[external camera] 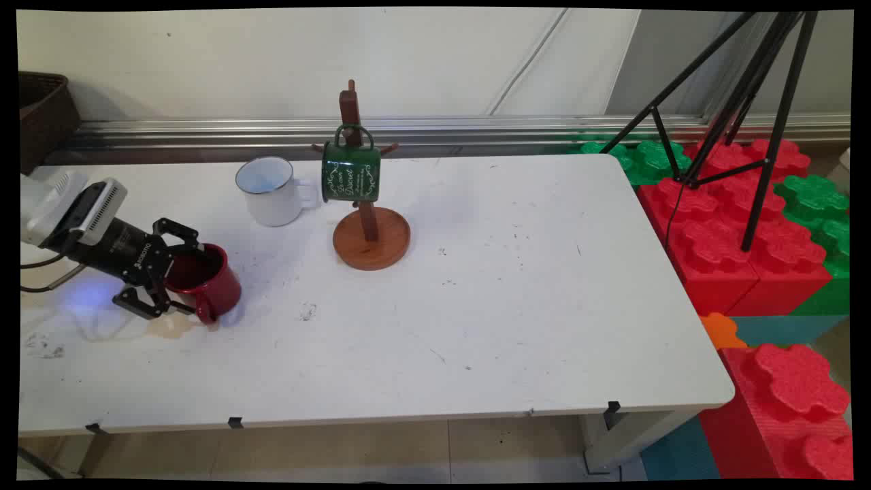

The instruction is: Pick up the green mug from the rack

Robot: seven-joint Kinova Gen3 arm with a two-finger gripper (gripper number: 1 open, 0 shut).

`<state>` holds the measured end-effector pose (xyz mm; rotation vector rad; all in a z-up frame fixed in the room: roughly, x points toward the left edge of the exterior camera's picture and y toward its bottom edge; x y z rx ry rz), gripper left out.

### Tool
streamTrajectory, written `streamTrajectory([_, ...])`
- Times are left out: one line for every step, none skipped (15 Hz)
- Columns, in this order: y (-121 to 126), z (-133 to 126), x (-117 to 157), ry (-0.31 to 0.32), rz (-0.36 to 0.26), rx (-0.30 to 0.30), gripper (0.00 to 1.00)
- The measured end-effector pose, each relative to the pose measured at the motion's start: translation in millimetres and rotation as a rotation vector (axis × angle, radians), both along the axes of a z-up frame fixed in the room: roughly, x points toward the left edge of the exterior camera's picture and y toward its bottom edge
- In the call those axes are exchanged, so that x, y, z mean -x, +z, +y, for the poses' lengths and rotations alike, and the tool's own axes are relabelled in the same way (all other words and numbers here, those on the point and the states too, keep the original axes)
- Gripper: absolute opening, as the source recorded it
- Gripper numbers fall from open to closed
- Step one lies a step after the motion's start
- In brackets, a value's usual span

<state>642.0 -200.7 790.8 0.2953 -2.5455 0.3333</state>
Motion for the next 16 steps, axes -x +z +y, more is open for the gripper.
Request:
streamTrajectory([0, -1, 1, 0.000, 0.003, 0.001, 1.00])
streamTrajectory([1, -1, 1, 0.000, 0.005, 0.002, 1.00])
streamTrajectory([2, -1, 2, 0.000, 0.007, 0.002, 1.00])
streamTrajectory([2, -1, 2, -0.001, 0.009, 0.003, 1.00])
streamTrajectory([3, -1, 2, -0.001, 0.011, 0.004, 1.00])
streamTrajectory([4, -1, 2, -0.003, 0.014, 0.006, 1.00])
streamTrajectory([6, 0, 2, -0.003, 0.020, 0.008, 1.00])
streamTrajectory([7, 0, 2, -0.002, 0.025, 0.009, 1.00])
streamTrajectory([9, 1, 2, -0.001, 0.032, 0.011, 1.00])
streamTrajectory([11, 2, 2, 0.002, 0.042, 0.013, 1.00])
streamTrajectory([14, 2, 3, 0.006, 0.052, 0.016, 1.00])
streamTrajectory([16, 3, 4, 0.010, 0.063, 0.018, 1.00])
streamTrajectory([19, 3, 4, 0.013, 0.074, 0.021, 1.00])
streamTrajectory([22, 4, 5, 0.015, 0.081, 0.024, 1.00])
streamTrajectory([25, 5, 5, 0.017, 0.089, 0.026, 1.00])
streamTrajectory([28, 6, 4, 0.016, 0.095, 0.029, 1.00])
